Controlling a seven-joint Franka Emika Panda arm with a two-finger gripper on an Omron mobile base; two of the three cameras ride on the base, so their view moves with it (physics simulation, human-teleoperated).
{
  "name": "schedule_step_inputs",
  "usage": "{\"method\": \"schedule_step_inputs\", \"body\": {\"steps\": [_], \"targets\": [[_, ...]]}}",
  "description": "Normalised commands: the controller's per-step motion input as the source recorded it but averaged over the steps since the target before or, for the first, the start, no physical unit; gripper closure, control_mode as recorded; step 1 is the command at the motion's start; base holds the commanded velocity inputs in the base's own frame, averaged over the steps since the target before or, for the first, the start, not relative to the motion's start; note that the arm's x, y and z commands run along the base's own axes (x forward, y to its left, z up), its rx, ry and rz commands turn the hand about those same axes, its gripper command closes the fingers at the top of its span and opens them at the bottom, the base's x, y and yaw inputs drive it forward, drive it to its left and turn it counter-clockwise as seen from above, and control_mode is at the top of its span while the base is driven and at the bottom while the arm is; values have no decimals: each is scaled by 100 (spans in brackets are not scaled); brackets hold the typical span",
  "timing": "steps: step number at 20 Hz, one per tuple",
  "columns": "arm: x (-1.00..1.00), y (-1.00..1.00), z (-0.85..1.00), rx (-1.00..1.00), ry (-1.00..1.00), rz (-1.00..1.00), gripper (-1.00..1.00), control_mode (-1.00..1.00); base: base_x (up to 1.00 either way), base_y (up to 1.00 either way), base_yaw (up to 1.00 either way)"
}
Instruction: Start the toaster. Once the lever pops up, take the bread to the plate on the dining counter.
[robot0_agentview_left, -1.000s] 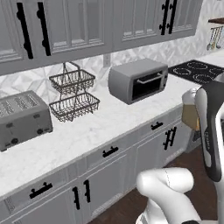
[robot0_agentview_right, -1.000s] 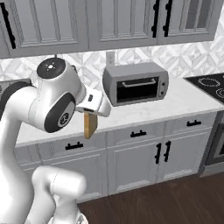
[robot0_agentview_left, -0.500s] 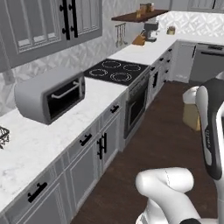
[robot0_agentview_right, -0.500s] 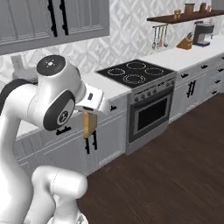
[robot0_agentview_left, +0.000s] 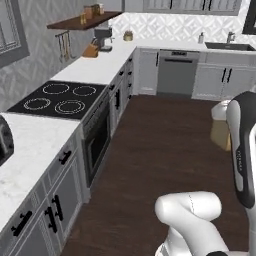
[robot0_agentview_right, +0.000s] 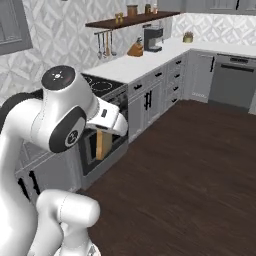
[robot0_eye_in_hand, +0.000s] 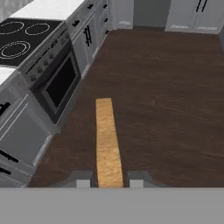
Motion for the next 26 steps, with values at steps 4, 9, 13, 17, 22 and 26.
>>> {"method": "schedule_step_inputs", "body": {"steps": [4,9,13,17,22,26], "targets": [[0,0,0,0,0,0,100,100,99,-61,-37],[0,0,0,0,0,0,100,100,97,-58,-38],[0,0,0,0,0,0,100,100,83,-71,-41],[0,0,0,0,0,0,100,100,73,-77,-42],[0,0,0,0,0,0,100,100,64,-84,-43],[0,0,0,0,0,0,100,100,75,-87,-39]]}}
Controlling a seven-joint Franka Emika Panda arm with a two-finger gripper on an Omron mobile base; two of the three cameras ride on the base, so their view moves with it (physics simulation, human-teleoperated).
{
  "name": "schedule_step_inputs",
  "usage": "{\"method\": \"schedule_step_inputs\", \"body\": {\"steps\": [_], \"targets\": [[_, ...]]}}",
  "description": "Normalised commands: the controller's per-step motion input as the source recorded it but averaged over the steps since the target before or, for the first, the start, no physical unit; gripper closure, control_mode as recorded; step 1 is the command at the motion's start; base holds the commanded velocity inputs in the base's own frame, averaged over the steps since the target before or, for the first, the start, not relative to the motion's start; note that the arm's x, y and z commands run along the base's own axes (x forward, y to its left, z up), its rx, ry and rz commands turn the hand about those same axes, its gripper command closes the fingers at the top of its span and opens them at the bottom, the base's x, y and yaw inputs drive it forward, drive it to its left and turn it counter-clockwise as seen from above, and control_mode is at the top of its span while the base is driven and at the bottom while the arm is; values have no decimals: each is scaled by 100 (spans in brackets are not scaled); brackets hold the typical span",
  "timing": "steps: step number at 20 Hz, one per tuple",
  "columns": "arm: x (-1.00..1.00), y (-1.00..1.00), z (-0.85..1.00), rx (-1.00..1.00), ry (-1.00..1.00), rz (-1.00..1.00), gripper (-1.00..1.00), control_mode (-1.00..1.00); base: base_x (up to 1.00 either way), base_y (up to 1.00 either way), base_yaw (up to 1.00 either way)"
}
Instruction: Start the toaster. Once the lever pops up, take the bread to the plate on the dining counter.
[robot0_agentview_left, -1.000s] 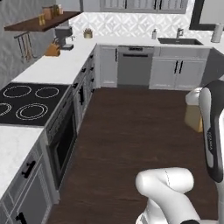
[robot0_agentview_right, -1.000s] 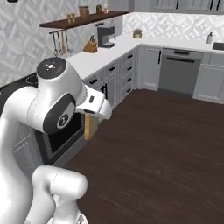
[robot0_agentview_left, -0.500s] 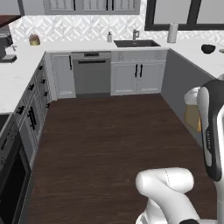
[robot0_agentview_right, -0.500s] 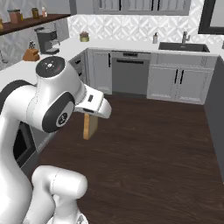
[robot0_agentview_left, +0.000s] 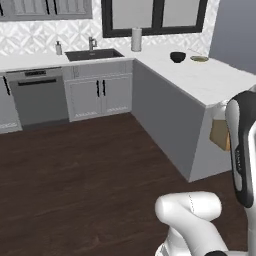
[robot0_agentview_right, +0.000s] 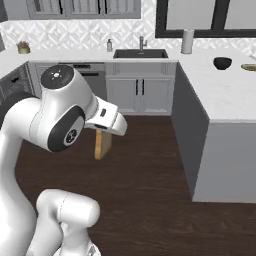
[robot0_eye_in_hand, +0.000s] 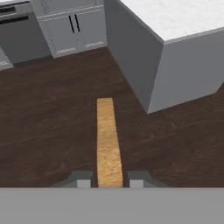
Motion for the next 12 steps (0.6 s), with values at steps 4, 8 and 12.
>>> {"method": "schedule_step_inputs", "body": {"steps": [4,8,12], "targets": [[0,0,0,0,0,0,100,100,98,-82,-31],[0,0,0,0,0,0,100,100,100,-90,-20],[0,0,0,0,0,0,100,100,92,-100,-4]]}}
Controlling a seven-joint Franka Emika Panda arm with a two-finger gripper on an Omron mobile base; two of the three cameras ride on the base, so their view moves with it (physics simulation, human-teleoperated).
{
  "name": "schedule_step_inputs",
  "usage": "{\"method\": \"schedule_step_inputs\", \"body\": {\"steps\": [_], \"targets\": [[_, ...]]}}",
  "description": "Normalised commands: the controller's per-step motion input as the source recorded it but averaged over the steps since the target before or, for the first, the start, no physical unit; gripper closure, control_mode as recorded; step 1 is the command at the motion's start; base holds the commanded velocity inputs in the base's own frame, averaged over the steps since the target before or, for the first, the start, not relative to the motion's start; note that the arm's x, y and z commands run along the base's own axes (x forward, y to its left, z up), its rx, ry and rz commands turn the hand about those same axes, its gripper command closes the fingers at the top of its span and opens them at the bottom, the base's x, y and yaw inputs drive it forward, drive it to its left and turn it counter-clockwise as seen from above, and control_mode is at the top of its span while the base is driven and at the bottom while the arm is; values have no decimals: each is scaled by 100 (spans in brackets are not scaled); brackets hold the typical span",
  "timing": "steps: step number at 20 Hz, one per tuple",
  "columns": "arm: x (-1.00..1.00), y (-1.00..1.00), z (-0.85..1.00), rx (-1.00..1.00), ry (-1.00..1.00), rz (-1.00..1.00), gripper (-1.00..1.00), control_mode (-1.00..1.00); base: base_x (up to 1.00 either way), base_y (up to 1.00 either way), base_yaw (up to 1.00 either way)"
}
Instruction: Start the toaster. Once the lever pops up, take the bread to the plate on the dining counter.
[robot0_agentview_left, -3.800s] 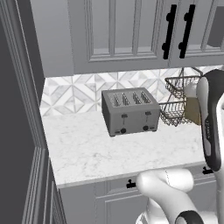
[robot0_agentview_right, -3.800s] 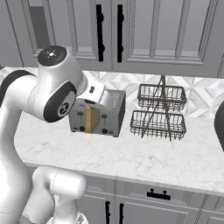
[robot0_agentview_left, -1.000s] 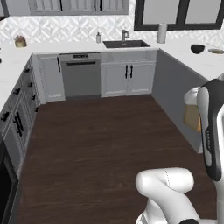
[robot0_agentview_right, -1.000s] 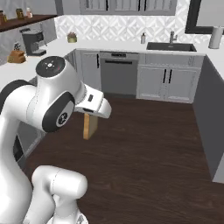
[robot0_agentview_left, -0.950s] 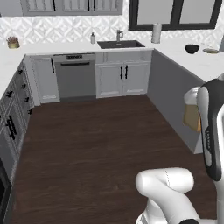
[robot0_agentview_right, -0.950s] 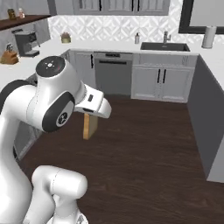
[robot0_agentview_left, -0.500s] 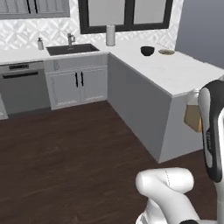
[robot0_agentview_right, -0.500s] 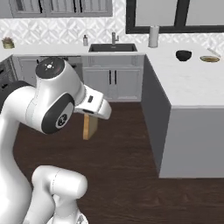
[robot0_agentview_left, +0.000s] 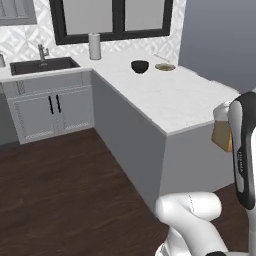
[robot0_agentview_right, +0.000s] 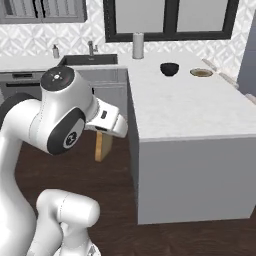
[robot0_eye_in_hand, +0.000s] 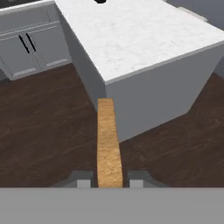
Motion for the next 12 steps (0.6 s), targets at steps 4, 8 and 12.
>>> {"method": "schedule_step_inputs", "body": {"steps": [4,8,12], "targets": [[0,0,0,0,0,0,100,100,69,-100,6],[0,0,0,0,0,0,100,100,54,-100,19],[0,0,0,0,0,0,100,100,37,-100,24]]}}
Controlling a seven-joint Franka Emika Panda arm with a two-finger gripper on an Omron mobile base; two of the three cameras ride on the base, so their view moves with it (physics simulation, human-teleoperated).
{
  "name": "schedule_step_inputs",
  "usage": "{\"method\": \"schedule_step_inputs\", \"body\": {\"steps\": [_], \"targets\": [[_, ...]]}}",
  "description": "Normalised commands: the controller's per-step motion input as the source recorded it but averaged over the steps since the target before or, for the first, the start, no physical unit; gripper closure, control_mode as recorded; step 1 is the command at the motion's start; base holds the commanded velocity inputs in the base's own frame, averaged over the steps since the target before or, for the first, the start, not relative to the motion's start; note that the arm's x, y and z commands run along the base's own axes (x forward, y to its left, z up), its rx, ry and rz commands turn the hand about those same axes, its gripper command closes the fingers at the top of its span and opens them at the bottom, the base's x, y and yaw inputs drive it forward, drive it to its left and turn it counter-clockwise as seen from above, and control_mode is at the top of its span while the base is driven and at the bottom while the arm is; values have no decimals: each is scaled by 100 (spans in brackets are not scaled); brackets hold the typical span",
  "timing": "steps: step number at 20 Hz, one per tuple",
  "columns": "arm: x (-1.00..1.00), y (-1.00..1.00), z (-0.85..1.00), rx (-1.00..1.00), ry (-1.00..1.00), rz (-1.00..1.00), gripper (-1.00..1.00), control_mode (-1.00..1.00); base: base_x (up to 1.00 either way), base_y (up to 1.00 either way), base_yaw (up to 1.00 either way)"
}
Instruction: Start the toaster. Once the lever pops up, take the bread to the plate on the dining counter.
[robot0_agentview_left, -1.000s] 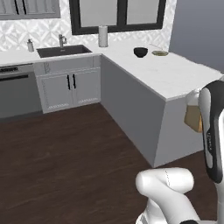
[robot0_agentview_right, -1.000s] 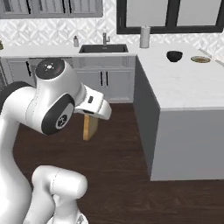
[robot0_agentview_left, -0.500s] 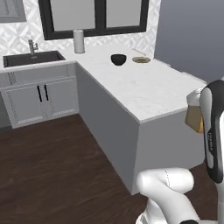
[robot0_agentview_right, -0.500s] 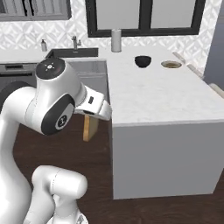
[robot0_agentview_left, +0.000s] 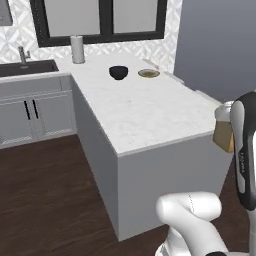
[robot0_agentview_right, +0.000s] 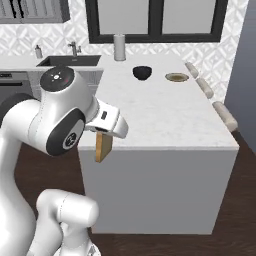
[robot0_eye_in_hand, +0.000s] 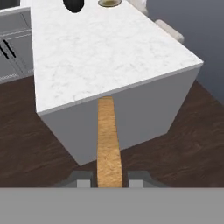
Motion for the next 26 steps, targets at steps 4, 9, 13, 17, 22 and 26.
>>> {"method": "schedule_step_inputs", "body": {"steps": [4,9,13,17,22,26], "targets": [[0,0,0,0,0,0,100,100,36,-100,24],[0,0,0,0,0,0,100,100,38,-100,25],[0,0,0,0,0,0,100,100,38,-100,26],[0,0,0,0,0,0,100,100,39,-100,30],[0,0,0,0,0,0,100,100,43,-100,35],[0,0,0,0,0,0,100,100,42,-99,39]]}}
